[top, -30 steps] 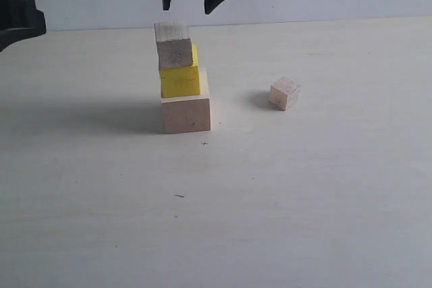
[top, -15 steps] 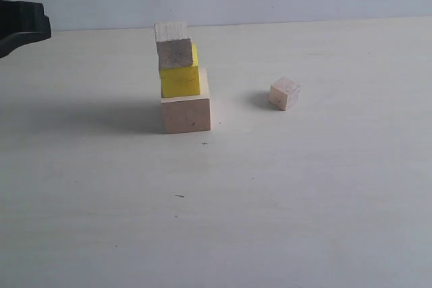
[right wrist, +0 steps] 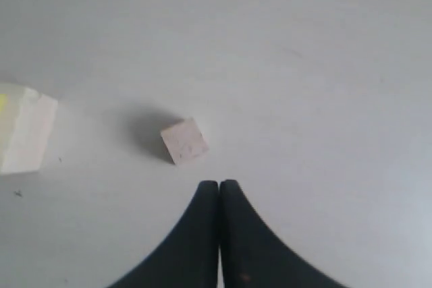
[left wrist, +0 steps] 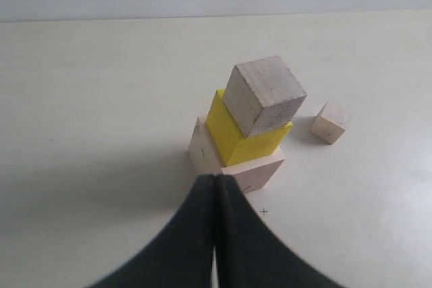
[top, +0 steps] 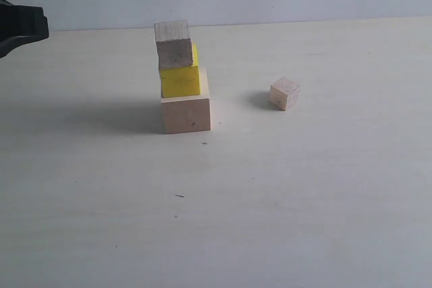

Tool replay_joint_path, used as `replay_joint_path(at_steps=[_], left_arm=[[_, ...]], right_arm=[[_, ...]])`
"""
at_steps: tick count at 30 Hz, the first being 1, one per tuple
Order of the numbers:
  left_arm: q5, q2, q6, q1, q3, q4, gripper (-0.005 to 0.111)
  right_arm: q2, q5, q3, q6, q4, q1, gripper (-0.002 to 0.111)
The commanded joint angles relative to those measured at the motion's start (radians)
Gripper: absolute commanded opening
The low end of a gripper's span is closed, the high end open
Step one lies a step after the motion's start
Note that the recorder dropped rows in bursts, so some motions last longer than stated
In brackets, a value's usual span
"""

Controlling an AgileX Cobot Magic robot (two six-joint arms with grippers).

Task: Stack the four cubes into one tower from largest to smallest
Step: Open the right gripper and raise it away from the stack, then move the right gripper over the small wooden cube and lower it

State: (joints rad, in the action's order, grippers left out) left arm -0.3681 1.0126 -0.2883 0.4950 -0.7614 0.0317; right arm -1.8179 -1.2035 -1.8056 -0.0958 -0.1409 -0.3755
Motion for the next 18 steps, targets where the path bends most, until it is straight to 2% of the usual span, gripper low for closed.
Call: replay_joint_path(at_steps=[1, 8, 14, 18], left_arm=[[0.003, 0.001, -0.001, 0.005, 0.006, 0.014, 0.0], [-0.002, 0.001, -0.001, 0.005, 0.006, 0.081, 0.0], [-0.049, 0.001, -0.001, 0.005, 0.006, 0.089, 0.0], [-0.084, 0.001, -0.001, 0.005, 0.006, 0.089, 0.0]], right_arm=[[0.086, 0.088, 0.212, 0.073, 0.015, 0.033, 0.0], [0.088, 0.222, 0.396, 0.112, 0.036, 0.103, 0.0], [0.043, 0.308, 0.378, 0.25, 0.036, 0.111, 0.0], [0.011, 0.34, 0.349, 0.253, 0.03, 0.111, 0.0]])
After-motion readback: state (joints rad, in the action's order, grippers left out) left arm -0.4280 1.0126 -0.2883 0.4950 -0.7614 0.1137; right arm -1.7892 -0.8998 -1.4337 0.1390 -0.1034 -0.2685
